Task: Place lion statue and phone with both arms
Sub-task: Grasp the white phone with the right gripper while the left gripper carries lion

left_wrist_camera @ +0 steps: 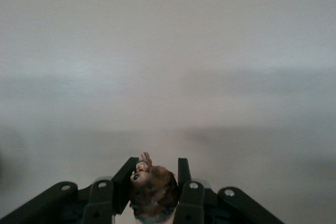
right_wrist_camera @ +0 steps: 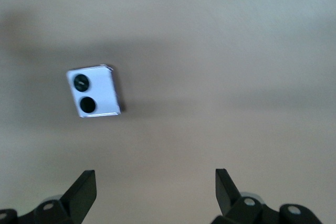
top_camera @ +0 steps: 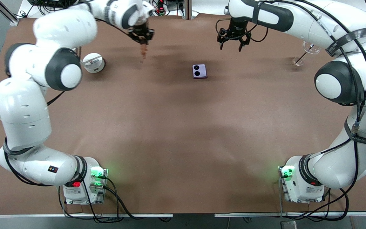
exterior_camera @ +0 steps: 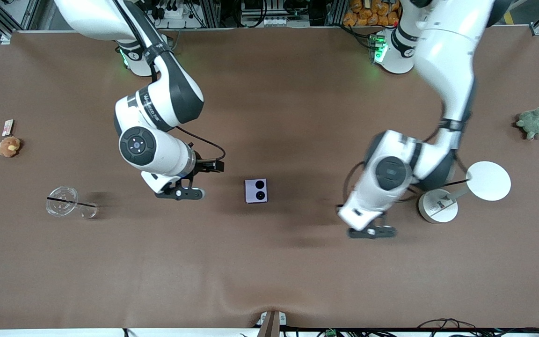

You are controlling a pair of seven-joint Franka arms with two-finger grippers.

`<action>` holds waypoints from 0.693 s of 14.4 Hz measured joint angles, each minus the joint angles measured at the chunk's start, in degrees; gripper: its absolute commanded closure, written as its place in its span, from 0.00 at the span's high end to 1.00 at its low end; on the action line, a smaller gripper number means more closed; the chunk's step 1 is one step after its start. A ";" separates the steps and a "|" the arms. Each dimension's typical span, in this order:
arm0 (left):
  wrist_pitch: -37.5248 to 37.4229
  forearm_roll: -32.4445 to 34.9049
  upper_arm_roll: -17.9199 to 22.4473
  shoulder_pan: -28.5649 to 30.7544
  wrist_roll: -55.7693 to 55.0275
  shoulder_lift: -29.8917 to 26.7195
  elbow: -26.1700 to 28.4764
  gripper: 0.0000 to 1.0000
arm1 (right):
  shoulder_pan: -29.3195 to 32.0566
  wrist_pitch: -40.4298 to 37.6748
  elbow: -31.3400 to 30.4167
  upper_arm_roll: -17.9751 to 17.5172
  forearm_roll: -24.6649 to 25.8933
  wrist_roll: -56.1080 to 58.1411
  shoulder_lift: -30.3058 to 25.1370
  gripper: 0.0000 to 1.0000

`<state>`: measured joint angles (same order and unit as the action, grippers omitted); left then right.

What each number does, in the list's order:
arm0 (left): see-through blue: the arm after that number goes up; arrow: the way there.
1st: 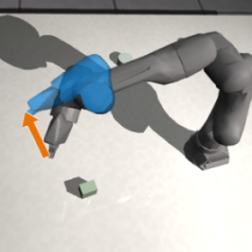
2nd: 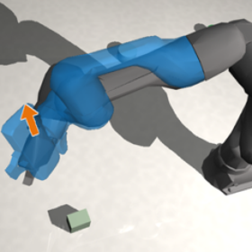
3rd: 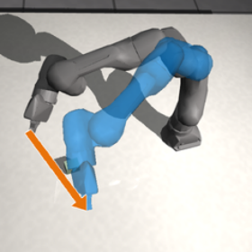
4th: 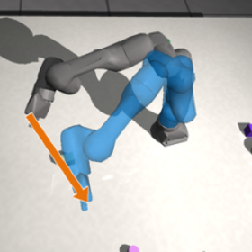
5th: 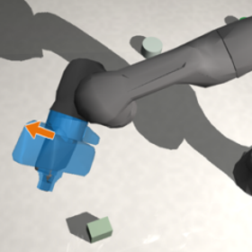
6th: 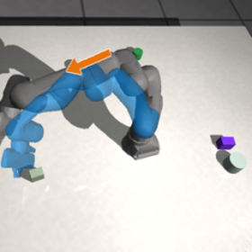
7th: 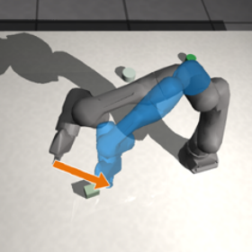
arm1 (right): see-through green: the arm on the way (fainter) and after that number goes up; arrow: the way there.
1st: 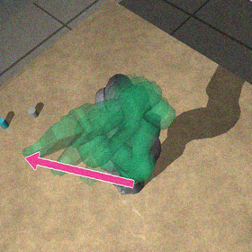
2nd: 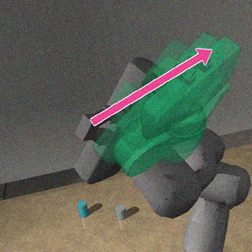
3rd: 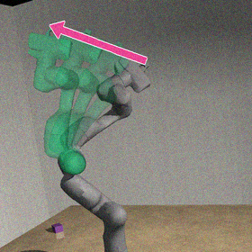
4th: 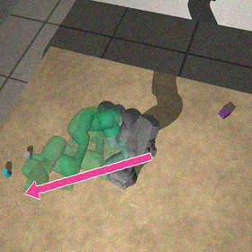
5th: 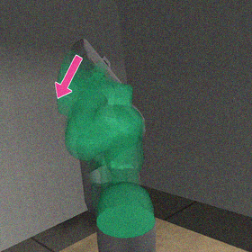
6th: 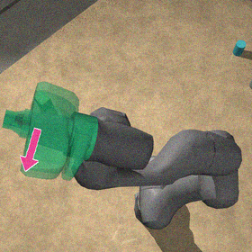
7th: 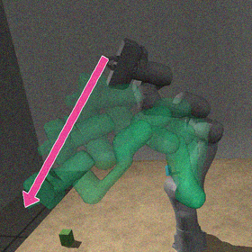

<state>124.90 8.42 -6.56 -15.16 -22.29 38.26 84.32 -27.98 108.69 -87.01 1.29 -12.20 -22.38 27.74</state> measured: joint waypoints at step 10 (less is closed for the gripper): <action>7.61 0.00 -3.97 13.72 19.76 -2.26 10.50 0.00 | -9.57 24.16 -0.89 -0.09 -0.10 -2.09 11.72 1.00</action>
<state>132.50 8.42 -10.52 -1.44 -2.53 36.01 94.82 -37.55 132.85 -87.90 1.20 -12.31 -24.47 39.46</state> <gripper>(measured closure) 0.639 0.000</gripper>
